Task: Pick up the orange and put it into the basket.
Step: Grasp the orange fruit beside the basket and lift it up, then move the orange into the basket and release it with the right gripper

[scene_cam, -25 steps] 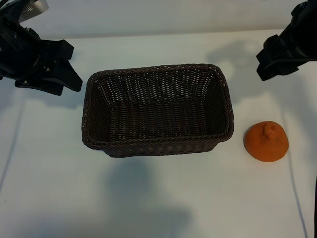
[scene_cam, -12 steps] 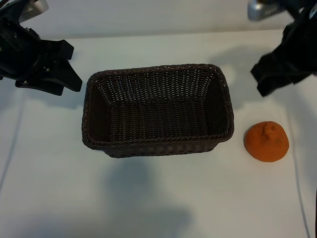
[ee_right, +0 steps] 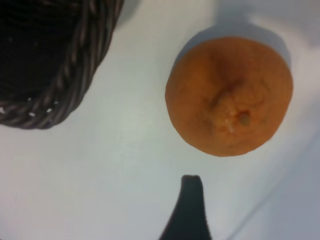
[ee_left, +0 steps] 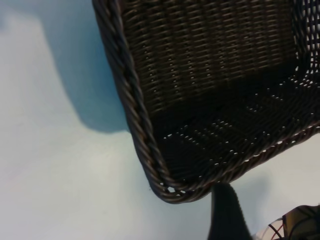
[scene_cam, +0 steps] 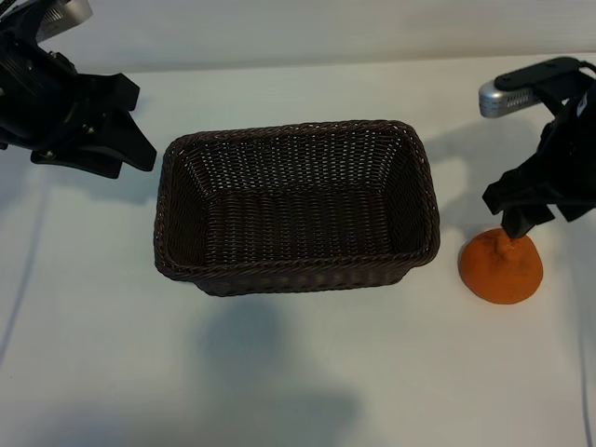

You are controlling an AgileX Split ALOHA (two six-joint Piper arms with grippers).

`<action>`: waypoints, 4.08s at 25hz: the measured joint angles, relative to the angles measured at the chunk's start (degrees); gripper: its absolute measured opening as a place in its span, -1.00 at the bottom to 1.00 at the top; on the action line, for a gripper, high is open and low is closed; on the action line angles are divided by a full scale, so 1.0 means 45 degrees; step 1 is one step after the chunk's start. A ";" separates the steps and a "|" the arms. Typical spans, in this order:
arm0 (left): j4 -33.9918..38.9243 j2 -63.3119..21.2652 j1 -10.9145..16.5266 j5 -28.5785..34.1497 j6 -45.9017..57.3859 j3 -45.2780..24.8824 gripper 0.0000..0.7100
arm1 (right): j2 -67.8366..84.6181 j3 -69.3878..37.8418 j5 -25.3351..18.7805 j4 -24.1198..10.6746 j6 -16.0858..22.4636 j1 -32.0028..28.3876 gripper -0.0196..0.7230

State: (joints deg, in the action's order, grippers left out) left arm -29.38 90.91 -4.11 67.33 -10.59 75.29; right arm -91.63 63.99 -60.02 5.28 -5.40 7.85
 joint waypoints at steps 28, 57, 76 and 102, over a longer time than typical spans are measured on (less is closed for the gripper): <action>-0.0090 0.0000 0.0000 0.0000 0.0000 0.0000 0.30 | -0.1744 -0.2185 0.4457 0.0102 0.0038 -0.0011 0.48; -0.0134 0.0000 0.0000 0.0000 -0.0199 0.0000 0.30 | 0.0626 0.0873 -0.1419 -0.0050 0.0049 -0.0049 -0.69; -0.0134 0.0000 0.0000 0.0000 -0.0211 0.0000 0.30 | 0.1778 0.0873 -0.2140 0.0462 0.0049 -0.0049 -0.69; -0.0179 0.0000 0.0000 0.0000 -0.0235 0.0000 0.30 | 0.1216 0.2466 -0.1052 0.2349 0.0163 0.2405 -0.69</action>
State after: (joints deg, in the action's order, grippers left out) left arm -30.19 90.91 -4.11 67.33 -11.65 75.29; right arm -86.16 75.08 -64.76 15.85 -4.66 18.67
